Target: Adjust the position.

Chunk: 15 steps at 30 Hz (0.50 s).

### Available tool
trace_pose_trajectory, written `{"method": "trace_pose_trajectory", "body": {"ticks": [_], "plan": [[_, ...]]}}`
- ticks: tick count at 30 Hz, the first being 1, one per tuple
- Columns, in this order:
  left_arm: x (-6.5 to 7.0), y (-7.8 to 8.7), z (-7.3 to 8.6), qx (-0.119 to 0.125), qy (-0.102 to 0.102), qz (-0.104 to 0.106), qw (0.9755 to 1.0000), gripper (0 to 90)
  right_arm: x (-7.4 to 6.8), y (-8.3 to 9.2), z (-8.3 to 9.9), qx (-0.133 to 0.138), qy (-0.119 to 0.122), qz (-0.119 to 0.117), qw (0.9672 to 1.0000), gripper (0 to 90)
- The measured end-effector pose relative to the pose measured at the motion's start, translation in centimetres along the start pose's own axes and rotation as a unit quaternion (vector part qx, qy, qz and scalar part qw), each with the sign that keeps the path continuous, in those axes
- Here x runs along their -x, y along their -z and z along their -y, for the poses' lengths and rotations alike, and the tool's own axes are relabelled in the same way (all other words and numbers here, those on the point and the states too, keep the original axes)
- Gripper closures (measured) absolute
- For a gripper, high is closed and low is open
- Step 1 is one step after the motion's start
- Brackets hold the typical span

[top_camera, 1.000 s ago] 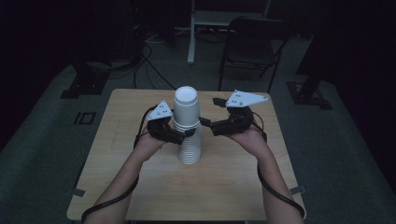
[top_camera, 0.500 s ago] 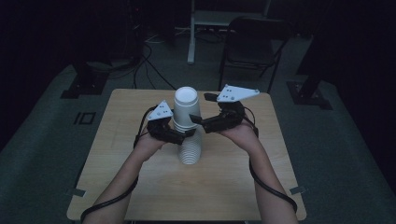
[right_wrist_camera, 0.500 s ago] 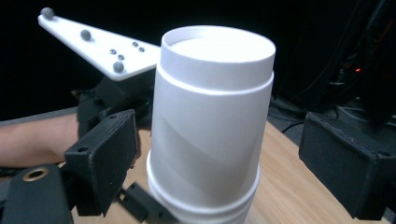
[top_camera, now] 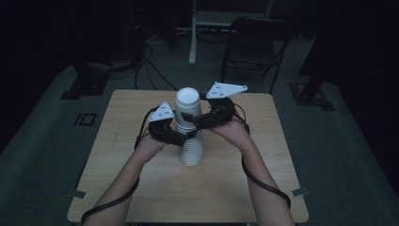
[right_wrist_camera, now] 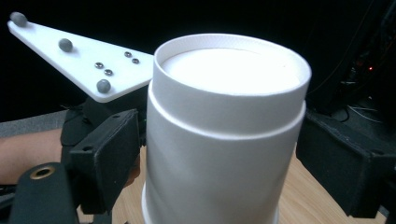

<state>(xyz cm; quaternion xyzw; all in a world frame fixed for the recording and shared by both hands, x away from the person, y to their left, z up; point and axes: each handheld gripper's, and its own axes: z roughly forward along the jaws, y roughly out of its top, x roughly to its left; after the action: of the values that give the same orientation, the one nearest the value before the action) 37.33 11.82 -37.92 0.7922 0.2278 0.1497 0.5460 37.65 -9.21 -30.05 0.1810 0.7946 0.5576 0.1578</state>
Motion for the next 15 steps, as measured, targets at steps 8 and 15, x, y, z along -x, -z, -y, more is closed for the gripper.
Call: {"method": "trace_pose_trajectory", "body": {"ticks": [8,15], "plan": [[0.0,0.1,0.1,0.004,-0.003,0.002,1.0000,4.6,0.0,-1.2,0.5,-0.005,-0.004,-0.007,1.0000,15.4],[-0.1,0.1,0.2,0.005,-0.001,0.002,1.0000,4.7,0.2,-1.5,0.8,0.000,-0.013,-0.015,0.9998,15.6]]}}
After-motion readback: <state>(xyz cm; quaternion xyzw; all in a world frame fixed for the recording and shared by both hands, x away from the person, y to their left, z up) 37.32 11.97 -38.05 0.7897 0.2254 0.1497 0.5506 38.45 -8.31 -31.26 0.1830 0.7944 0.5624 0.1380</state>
